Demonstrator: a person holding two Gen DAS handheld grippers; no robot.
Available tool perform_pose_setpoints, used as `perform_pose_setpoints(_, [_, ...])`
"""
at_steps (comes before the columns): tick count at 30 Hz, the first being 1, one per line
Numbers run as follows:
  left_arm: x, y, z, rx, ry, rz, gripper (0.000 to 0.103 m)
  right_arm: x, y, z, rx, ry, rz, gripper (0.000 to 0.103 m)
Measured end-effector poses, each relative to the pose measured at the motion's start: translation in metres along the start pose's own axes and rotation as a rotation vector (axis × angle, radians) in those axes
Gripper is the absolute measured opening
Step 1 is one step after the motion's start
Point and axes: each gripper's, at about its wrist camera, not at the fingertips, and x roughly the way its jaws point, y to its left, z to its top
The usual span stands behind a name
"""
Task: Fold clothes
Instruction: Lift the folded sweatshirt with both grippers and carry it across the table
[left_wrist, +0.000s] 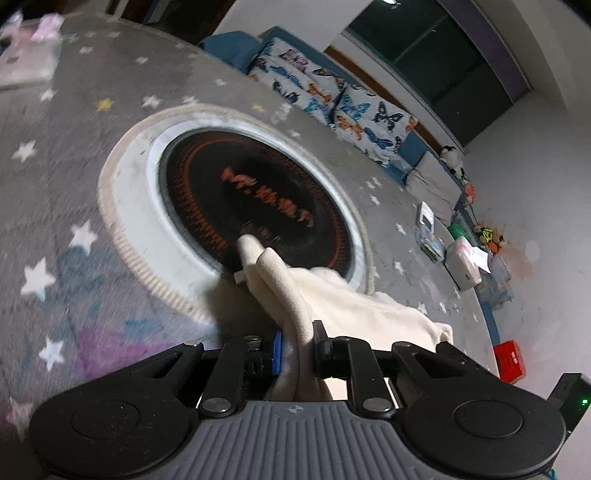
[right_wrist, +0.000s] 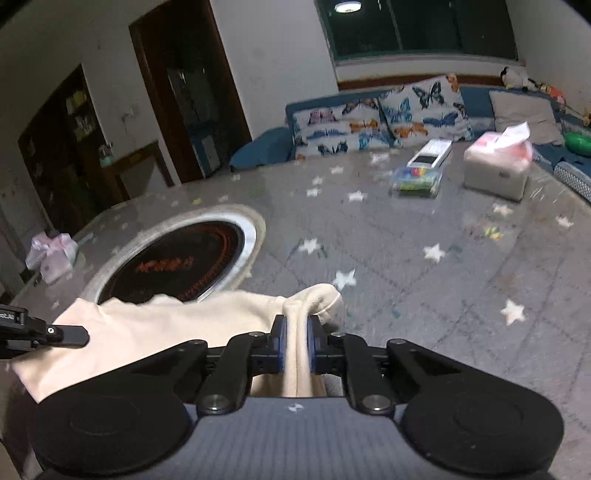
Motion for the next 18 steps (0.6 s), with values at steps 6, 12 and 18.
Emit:
perform_pose_setpoints(6, [0.009,-0.043,0.006,0.104,0.004,-0.054,0.016,-0.034,-0.01,0.009,-0.003,-0.076,-0.043,0.01])
perform_pose_setpoints(12, [0.04,-0.1,0.004,0.195,0.038,-0.113,0.016,-0.066,-0.046,0.022,0.004,-0.119,-0.166,0.01])
perform_pose_setpoints(18, [0.078,-0.162,-0.005,0.298,0.07,-0.174,0.015,-0.09,-0.09,0.032,0.018,-0.147,-0.312,0.01])
